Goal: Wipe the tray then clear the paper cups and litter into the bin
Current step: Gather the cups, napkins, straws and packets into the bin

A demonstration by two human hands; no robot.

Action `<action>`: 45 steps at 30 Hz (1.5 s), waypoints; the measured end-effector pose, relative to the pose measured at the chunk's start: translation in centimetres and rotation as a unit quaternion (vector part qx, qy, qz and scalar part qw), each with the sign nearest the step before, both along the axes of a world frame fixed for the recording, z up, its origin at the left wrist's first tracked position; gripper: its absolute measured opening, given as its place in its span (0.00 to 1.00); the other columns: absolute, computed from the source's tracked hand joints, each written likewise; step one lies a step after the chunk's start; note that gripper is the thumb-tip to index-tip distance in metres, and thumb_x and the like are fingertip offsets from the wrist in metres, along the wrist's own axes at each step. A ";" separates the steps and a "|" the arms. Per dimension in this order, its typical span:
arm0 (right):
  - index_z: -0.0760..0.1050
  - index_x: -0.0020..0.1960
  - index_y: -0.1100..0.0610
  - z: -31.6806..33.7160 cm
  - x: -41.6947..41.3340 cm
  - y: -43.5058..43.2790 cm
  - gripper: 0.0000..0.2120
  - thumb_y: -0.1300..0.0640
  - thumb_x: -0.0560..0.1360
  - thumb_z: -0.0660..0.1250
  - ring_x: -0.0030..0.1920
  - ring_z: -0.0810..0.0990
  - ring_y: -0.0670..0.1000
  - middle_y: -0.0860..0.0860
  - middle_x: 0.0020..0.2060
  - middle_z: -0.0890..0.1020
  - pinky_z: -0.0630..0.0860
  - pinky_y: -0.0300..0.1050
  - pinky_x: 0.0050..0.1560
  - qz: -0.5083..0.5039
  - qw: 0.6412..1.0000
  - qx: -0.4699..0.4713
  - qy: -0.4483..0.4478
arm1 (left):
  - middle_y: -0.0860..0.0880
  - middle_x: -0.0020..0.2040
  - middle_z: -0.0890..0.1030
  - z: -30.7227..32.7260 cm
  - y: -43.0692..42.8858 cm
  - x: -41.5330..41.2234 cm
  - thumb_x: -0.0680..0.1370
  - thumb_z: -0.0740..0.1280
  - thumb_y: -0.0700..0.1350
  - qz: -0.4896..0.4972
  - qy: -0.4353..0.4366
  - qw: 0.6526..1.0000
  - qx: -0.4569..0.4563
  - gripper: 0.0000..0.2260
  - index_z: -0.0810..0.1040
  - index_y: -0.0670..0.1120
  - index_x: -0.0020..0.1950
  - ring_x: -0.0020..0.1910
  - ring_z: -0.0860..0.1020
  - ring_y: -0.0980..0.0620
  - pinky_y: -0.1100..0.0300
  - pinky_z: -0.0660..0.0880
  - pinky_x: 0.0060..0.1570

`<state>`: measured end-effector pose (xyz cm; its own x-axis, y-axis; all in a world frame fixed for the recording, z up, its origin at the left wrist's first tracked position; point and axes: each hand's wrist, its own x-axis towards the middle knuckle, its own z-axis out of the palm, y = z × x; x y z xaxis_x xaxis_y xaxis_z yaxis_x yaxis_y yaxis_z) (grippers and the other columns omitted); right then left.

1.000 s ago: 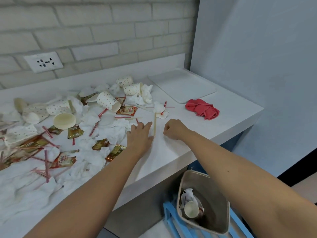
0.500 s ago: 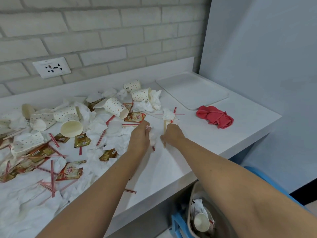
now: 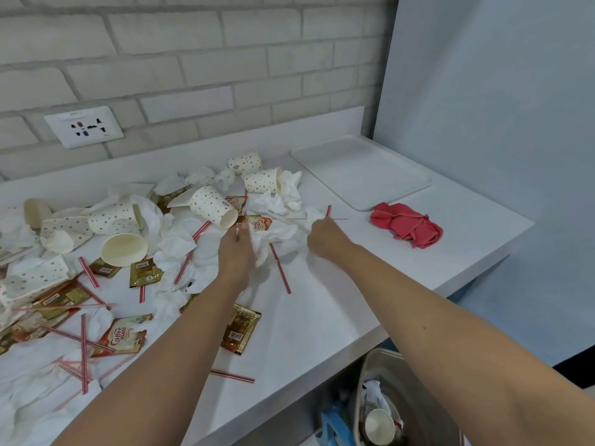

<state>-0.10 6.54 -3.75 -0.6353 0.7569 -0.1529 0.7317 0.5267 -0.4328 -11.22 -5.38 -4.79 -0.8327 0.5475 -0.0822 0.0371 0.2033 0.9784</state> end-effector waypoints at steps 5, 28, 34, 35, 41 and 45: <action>0.64 0.67 0.61 0.0 -0.1 2.4 0.18 0.65 0.78 0.54 0.56 0.72 0.59 0.63 0.64 0.64 0.69 0.45 0.55 -0.073 0.992 0.021 0.102 | 0.44 0.62 0.74 0.1 0.0 -0.7 0.83 0.51 0.52 -0.025 -0.168 0.984 0.052 0.19 0.66 0.45 0.70 0.54 0.78 0.40 0.51 0.80 0.46; 0.70 0.47 0.65 0.0 4.6 2.3 0.05 0.63 0.77 0.58 0.42 0.71 0.53 0.56 0.41 0.73 0.63 0.39 0.36 -0.049 0.947 0.011 0.318 | 0.44 0.38 0.72 0.7 0.7 2.4 0.80 0.58 0.34 -0.058 -0.236 0.967 0.073 0.09 0.65 0.42 0.58 0.29 0.72 0.53 0.68 0.67 0.19; 0.70 0.32 0.57 4.7 10.2 1.3 0.11 0.60 0.73 0.60 0.29 0.72 0.41 0.47 0.29 0.72 0.68 0.30 0.29 -0.048 0.937 -0.092 0.333 | 0.47 0.37 0.69 1.7 2.1 7.0 0.80 0.57 0.37 -0.102 -0.192 0.973 0.073 0.02 0.65 0.43 0.51 0.30 0.68 0.54 0.67 0.66 0.21; 0.68 0.31 0.56 5.6 11.3 1.1 0.13 0.62 0.74 0.60 0.26 0.70 0.40 0.47 0.27 0.70 0.65 0.29 0.26 -0.047 0.944 -0.092 0.313 | 0.47 0.37 0.69 1.8 2.3 7.9 0.80 0.57 0.38 -0.118 -0.182 0.974 0.072 0.02 0.65 0.43 0.51 0.30 0.68 0.54 0.67 0.66 0.21; 0.67 0.34 0.57 9.6 18.7 -0.4 0.10 0.62 0.74 0.61 0.28 0.65 0.48 0.51 0.29 0.68 0.63 0.34 0.24 -0.039 0.982 -0.068 0.171 | 0.44 0.38 0.70 3.2 2.8 14.7 0.77 0.58 0.36 -0.268 -0.053 0.962 -0.023 0.05 0.67 0.42 0.52 0.30 0.68 0.53 0.67 0.66 0.21; 0.64 0.32 0.55 10.0 22.8 -1.7 0.12 0.62 0.73 0.62 0.27 0.59 0.48 0.50 0.27 0.63 0.56 0.39 0.27 -0.036 0.990 -0.094 0.095 | 0.47 0.42 0.72 3.4 2.5 19.3 0.77 0.57 0.37 -0.383 0.036 0.920 -0.070 0.08 0.67 0.44 0.55 0.36 0.70 0.53 0.63 0.69 0.31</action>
<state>22.70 4.80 6.20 -0.6115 0.7711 -0.1776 0.6599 0.3731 -0.6521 8.04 -2.91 -1.40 -0.2125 0.9646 -0.1560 0.2854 0.2140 0.9342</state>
